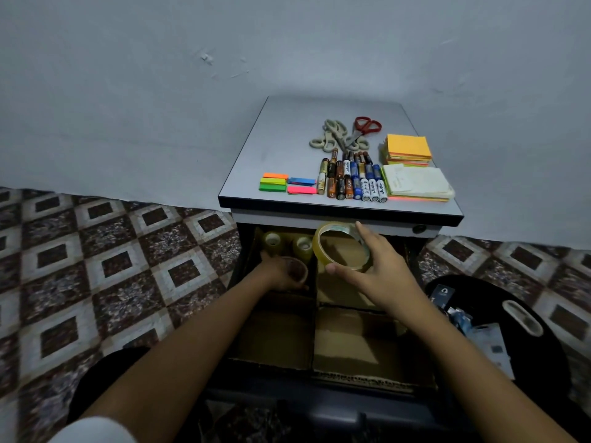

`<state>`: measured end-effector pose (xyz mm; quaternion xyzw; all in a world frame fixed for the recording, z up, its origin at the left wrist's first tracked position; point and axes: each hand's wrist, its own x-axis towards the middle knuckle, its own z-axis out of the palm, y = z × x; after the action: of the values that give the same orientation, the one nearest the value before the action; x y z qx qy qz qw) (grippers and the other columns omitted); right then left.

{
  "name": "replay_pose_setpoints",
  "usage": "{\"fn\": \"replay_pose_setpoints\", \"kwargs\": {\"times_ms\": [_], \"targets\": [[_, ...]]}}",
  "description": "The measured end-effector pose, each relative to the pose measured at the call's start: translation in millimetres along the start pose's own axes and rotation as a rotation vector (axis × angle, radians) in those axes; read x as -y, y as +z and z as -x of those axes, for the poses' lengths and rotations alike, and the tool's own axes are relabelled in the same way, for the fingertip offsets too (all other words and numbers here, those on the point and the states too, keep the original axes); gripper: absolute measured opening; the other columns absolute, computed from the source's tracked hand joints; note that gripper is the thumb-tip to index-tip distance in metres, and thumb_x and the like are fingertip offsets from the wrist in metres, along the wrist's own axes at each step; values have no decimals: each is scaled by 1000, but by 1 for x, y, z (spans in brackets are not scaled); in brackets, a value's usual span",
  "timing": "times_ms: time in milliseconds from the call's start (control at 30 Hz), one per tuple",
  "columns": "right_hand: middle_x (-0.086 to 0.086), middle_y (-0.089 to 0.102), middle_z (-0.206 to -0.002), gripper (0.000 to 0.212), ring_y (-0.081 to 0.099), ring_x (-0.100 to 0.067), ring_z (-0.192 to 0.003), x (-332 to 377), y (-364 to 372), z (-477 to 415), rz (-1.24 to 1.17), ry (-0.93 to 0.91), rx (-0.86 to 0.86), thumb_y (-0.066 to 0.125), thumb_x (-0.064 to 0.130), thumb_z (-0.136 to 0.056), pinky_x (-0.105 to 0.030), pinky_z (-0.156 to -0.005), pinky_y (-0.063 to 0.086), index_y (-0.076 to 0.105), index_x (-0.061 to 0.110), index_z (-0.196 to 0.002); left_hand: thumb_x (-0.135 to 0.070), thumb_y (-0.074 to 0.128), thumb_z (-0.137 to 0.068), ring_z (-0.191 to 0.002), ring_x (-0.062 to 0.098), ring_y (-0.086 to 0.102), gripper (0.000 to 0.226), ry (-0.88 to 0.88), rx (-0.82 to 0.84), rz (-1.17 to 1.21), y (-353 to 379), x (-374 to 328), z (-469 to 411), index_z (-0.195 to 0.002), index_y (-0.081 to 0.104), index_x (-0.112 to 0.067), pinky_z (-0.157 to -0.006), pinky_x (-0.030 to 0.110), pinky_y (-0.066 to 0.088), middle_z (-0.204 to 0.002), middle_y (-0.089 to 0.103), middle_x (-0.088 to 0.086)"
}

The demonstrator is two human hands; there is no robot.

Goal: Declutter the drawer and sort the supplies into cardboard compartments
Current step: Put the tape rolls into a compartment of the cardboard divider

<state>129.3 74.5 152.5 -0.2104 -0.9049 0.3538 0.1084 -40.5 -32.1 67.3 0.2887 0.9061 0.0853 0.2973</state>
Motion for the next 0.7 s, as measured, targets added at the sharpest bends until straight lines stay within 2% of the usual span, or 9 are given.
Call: {"fn": "replay_pose_setpoints", "kwargs": {"times_ms": [67,133,233,300,333,467,567,633,700], "targets": [[1,23,-154,93,23,-16,-140,-1,1,-1,5,-1,5,66,52,-76,-31,-110,26,15,24,-149,-48,60,-85,-141,41,4,67,22,37,-38,1,2,-2,-143,36,-25,-115,45,13,-152,21,16],[1,23,-153,93,24,-16,-139,-2,3,-2,7,-5,12,66,51,-77,-30,-109,26,16,24,-149,-51,59,-84,-141,40,7,61,50,78,-40,-2,6,-2,-138,42,-27,-116,48,12,-148,30,14],[1,28,-150,90,29,-14,-135,-3,9,-4,0,-15,13,67,52,-76,-26,-105,29,21,23,-148,-45,59,-87,-131,30,35,48,114,32,78,-10,15,7,-127,53,-19,-108,42,34,-137,45,12],[2,34,-145,85,35,-12,-130,-3,16,-6,-4,-43,18,68,50,-75,-21,-99,30,29,22,-145,-36,58,-90,-110,20,55,38,202,-131,198,-16,22,19,-122,57,-15,-88,29,48,-124,56,8],[2,36,-144,83,36,-11,-128,-3,22,-7,8,-53,33,69,49,-75,-18,-96,30,31,22,-144,-32,56,-91,-104,17,57,37,240,-231,248,-18,25,28,-124,56,-15,-81,23,47,-119,58,5],[3,40,-138,79,40,-12,-125,-1,51,-17,73,-86,109,71,44,-76,-15,-90,32,33,22,-142,-22,51,-95,-102,15,55,33,246,-645,388,-16,48,60,-127,57,-13,-80,23,40,-117,58,4],[1,41,-138,78,43,-15,-125,-2,71,-32,85,-124,151,71,47,-75,-24,-98,42,35,22,-140,-19,50,-95,-107,24,55,32,166,-754,438,-3,65,60,-125,56,-9,-85,26,40,-123,55,13],[0,42,-138,77,43,-17,-125,-3,82,-47,173,-139,164,69,53,-74,-38,-103,41,38,23,-138,-21,46,-97,-117,26,50,37,106,-705,465,8,69,58,-132,50,-8,-90,28,38,-131,49,15],[0,42,-139,76,40,-19,-129,-3,90,-59,333,-177,176,65,59,-74,-46,-107,33,38,25,-137,-24,41,-99,-129,25,40,44,78,-629,485,18,69,56,-141,39,-10,-100,31,34,-142,40,13]]}}
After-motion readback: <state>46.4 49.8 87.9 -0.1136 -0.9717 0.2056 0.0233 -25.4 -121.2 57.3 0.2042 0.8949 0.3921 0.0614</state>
